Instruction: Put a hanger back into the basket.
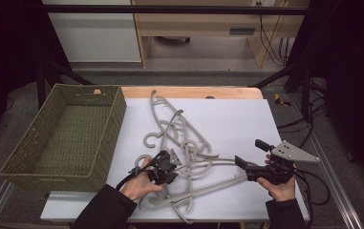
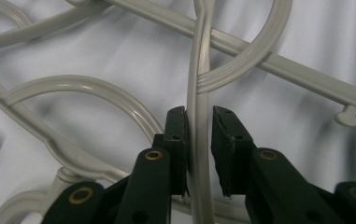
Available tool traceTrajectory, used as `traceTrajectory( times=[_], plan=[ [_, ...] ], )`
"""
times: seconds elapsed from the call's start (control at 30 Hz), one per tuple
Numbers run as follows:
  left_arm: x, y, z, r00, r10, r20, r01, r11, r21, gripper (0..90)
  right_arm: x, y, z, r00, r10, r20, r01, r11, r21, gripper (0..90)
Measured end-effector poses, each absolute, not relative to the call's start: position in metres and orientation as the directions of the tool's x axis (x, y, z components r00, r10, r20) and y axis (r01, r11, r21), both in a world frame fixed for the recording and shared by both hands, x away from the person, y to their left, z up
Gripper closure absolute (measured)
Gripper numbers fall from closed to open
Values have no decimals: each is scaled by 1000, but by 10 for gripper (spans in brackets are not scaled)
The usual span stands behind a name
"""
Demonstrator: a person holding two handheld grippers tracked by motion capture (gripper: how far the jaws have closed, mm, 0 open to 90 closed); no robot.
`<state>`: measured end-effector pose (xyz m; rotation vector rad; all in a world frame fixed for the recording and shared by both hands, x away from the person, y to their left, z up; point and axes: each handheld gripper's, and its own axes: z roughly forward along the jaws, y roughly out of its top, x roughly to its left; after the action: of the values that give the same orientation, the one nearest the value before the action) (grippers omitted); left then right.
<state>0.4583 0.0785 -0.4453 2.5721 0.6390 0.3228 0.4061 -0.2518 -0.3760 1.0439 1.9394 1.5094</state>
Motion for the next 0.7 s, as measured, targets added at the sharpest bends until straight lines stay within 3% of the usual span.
traceTrajectory(
  times=[0.07,0.37,0.7],
  plan=[
    [458,78,-446,859,496,124,382,-783,490,798,406,-252,-376,-603,793,85,278,110,954,56],
    [454,80,-442,862,496,107,383,-775,503,811,406,-253,-375,-598,797,86,277,106,955,55],
    [443,89,-425,852,520,61,392,-712,582,813,404,-255,-374,-597,797,89,273,97,957,53]
  ],
)
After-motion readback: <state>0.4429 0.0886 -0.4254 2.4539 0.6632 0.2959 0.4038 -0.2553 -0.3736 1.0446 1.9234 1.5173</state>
